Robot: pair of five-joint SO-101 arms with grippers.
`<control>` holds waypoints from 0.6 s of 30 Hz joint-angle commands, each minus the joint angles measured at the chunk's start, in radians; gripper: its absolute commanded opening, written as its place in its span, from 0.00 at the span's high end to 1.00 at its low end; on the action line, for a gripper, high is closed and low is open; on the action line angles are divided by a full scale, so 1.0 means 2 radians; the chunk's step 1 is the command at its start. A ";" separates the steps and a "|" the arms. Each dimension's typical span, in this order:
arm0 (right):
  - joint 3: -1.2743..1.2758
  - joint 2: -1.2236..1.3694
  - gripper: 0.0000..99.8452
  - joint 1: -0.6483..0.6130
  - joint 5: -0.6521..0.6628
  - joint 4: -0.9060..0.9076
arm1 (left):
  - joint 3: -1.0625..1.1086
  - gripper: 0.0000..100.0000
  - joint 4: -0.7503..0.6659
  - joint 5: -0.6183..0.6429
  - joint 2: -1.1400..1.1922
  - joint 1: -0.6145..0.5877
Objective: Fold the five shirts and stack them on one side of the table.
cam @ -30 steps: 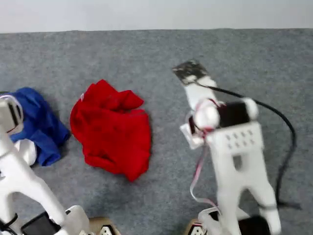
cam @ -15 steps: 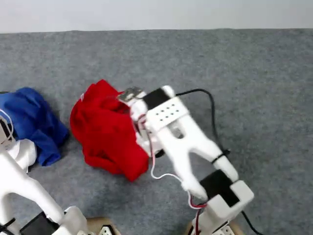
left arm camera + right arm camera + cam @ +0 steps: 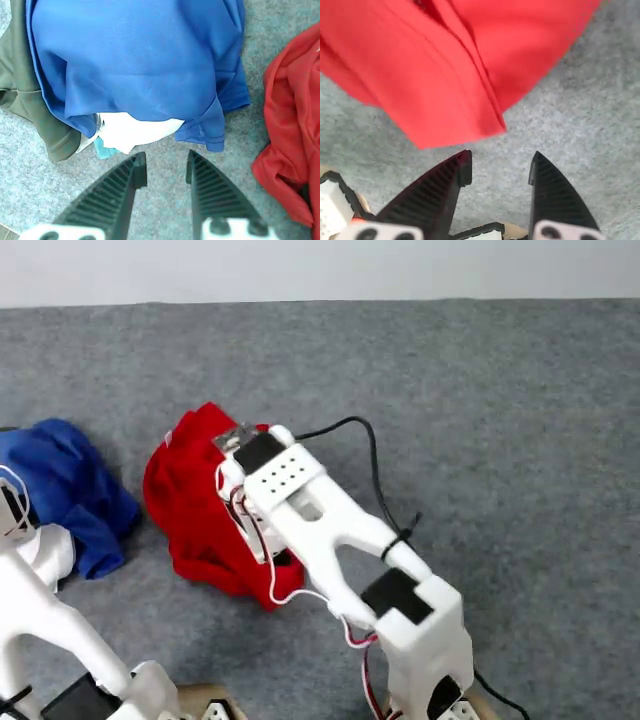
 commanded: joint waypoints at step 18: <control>-0.091 0.114 0.81 -0.022 -0.005 -0.008 | 0.007 0.87 -0.011 -0.002 -0.018 -0.003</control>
